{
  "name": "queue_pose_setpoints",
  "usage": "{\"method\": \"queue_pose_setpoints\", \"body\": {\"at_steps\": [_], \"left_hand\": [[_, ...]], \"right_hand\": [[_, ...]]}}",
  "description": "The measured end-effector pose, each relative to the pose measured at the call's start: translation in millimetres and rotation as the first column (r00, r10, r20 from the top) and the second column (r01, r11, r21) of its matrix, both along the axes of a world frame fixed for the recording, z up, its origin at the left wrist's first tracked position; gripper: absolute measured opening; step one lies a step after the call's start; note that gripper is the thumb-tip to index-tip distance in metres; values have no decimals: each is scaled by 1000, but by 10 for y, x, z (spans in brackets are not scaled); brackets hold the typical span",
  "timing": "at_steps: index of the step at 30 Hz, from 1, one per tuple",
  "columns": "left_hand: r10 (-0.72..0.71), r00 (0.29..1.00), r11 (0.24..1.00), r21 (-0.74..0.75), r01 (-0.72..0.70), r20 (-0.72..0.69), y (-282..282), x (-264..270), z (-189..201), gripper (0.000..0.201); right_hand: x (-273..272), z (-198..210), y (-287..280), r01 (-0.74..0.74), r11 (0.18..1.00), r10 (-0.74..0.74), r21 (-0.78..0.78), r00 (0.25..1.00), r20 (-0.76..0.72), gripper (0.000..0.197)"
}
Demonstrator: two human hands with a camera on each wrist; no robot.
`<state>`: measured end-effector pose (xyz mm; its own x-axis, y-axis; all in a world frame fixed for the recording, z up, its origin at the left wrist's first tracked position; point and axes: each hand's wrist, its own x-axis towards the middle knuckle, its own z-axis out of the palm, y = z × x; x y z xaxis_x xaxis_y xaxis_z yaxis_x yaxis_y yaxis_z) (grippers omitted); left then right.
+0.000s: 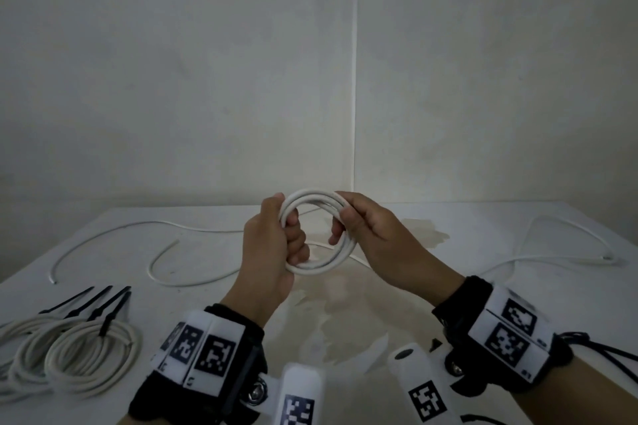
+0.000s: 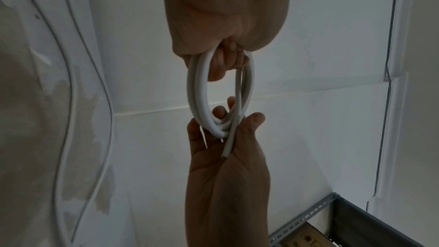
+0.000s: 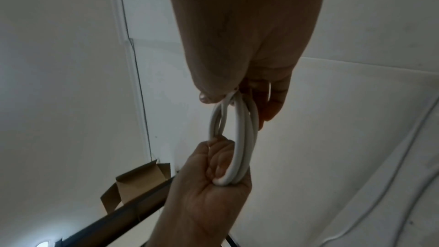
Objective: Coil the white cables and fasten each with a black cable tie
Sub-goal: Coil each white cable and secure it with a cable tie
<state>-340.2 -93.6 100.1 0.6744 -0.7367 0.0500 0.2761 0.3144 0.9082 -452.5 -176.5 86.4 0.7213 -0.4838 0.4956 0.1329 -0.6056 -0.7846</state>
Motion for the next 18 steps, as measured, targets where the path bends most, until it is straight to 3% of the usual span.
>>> {"method": "queue_pose_setpoints", "body": {"at_steps": [6,13,18], "left_hand": [[-11,1000,1000,14,10,24,-9,-34,-45,38],[-134,988,991,6,134,78,31,-23,-81,35],[-237,953,966,147,212,186,71,63,-129,29]], "right_hand": [[54,-104,8,148,983,-142,-113,988,55,40],[129,-127,-15,274,943,-245,-189,956,164,41],[73,-118,-62,244,926,-235,-288,970,65,37]]}}
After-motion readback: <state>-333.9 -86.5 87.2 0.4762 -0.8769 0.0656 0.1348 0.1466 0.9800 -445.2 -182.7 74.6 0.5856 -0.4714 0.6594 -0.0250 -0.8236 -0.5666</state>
